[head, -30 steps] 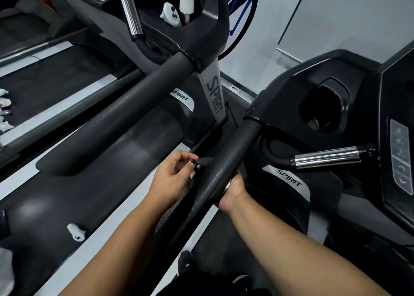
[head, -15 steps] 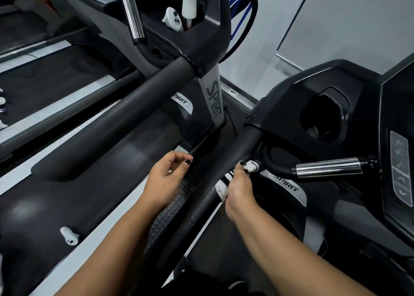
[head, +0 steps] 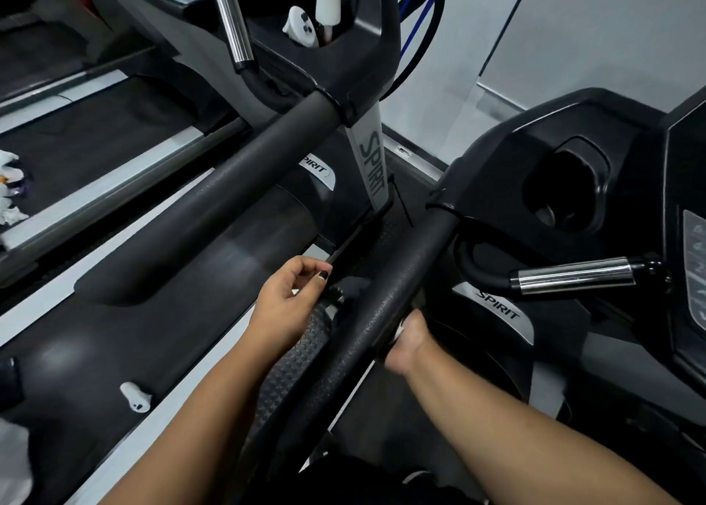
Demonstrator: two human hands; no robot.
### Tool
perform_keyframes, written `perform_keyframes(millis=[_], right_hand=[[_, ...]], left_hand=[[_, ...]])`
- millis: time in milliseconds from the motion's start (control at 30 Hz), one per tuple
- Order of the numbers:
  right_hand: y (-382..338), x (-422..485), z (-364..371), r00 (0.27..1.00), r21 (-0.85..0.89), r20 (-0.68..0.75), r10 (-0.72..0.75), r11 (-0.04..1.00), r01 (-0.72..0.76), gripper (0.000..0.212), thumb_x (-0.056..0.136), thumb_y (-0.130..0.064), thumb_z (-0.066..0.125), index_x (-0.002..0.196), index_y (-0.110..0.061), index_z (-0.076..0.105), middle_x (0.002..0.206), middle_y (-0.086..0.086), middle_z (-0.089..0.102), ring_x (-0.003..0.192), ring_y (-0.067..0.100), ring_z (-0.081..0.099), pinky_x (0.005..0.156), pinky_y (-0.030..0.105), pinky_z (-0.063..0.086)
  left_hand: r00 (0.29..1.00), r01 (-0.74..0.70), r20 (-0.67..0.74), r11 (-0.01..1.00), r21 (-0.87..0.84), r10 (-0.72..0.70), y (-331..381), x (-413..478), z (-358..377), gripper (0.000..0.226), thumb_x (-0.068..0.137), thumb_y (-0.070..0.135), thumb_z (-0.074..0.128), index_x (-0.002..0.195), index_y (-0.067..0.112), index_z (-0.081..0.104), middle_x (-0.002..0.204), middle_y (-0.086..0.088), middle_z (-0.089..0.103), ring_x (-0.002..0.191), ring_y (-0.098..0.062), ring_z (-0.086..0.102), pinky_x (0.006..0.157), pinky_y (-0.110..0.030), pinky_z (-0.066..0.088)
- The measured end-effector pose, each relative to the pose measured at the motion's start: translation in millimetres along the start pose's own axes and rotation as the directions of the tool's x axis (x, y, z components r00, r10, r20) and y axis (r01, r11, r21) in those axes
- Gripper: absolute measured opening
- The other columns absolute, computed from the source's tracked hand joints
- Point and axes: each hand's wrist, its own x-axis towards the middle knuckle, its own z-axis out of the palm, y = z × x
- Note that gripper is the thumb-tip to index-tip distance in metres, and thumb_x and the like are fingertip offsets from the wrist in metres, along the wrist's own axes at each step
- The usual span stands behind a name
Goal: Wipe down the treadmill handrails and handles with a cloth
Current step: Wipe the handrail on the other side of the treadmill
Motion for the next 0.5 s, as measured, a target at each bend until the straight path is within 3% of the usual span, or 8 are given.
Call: perform_keyframes(millis=[100, 200, 300, 400, 433, 467, 500], right_hand=[[17.3, -5.3, -1.3, 0.999, -0.042, 0.043, 0.029, 0.999, -0.027, 0.048, 0.093, -0.036, 0.042, 0.088, -0.001, 0.075, 0.094, 0.021, 0.072, 0.082, 0.034, 0.072, 0.081, 0.042, 0.057], [23.9, -8.0, -4.8, 0.998, -0.046, -0.024, -0.061, 0.997, 0.060, 0.047, 0.101, -0.037, 0.038, 0.098, -0.004, 0.072, 0.096, 0.018, 0.073, 0.086, 0.033, 0.071, 0.076, 0.041, 0.058], [33.0, -22.9, -13.3, 0.977, -0.084, -0.070, -0.201, 0.977, 0.195, 0.045, 0.104, -0.036, 0.035, 0.092, -0.005, 0.066, 0.086, 0.013, 0.071, 0.082, 0.029, 0.068, 0.077, 0.043, 0.057], [34.2, -36.7, -18.4, 0.902, -0.270, 0.021, -0.431, 0.867, 0.420, 0.041, 0.102, -0.019, 0.030, 0.075, -0.008, 0.059, 0.061, 0.013, 0.058, 0.053, 0.023, 0.056, 0.051, 0.033, 0.046], [33.0, -40.7, -18.4, 0.854, -0.340, 0.061, -0.517, 0.794, 0.504, 0.038, 0.102, -0.017, 0.031, 0.081, -0.012, 0.063, 0.070, 0.012, 0.063, 0.061, 0.020, 0.060, 0.058, 0.034, 0.047], [31.3, -40.0, -19.7, 0.792, -0.433, 0.091, -0.604, 0.692, 0.578, 0.032, 0.101, -0.017, 0.034, 0.100, -0.017, 0.065, 0.093, 0.009, 0.068, 0.083, 0.016, 0.065, 0.075, 0.032, 0.050], [29.7, -39.0, -20.8, 0.729, -0.534, 0.145, -0.669, 0.567, 0.627, 0.033, 0.101, -0.018, 0.036, 0.126, -0.018, 0.057, 0.125, 0.006, 0.062, 0.113, 0.011, 0.058, 0.095, 0.023, 0.045]], left_hand=[[1.000, 0.006, -0.007, 1.000, 0.022, -0.006, -1.7, -1.4, -4.6, 0.020, 0.094, 0.011, 0.060, 0.094, 0.029, 0.069, 0.097, -0.011, 0.070, 0.083, -0.018, 0.061, 0.087, -0.050, 0.052], [1.000, 0.008, -0.010, 1.000, 0.023, -0.008, -2.9, -2.5, -8.3, 0.022, 0.094, 0.010, 0.059, 0.092, 0.030, 0.069, 0.098, -0.012, 0.070, 0.082, -0.017, 0.060, 0.086, -0.051, 0.052], [1.000, 0.007, -0.007, 1.000, 0.024, -0.007, -5.7, -2.2, -14.1, 0.026, 0.095, 0.012, 0.059, 0.091, 0.036, 0.069, 0.098, -0.008, 0.070, 0.081, -0.026, 0.060, 0.083, -0.054, 0.053], [1.000, 0.008, -0.021, 0.999, 0.034, -0.008, -9.8, -1.4, -16.1, 0.023, 0.094, 0.012, 0.059, 0.093, 0.032, 0.069, 0.097, -0.002, 0.072, 0.094, -0.029, 0.064, 0.086, -0.051, 0.052], [1.000, 0.010, -0.019, 1.000, 0.028, -0.009, -10.1, -1.8, -15.3, 0.021, 0.095, 0.011, 0.059, 0.094, 0.029, 0.069, 0.097, -0.002, 0.072, 0.095, -0.027, 0.064, 0.088, -0.050, 0.052], [1.000, 0.009, -0.015, 1.000, 0.023, -0.009, -10.3, -1.5, -14.0, 0.020, 0.095, 0.011, 0.059, 0.095, 0.028, 0.069, 0.098, -0.001, 0.072, 0.096, -0.025, 0.064, 0.089, -0.049, 0.052], [1.000, 0.007, -0.009, 1.000, 0.020, -0.007, -10.1, -1.6, -12.1, 0.019, 0.095, 0.011, 0.058, 0.096, 0.027, 0.069, 0.098, -0.001, 0.072, 0.097, -0.024, 0.065, 0.089, -0.048, 0.052]])
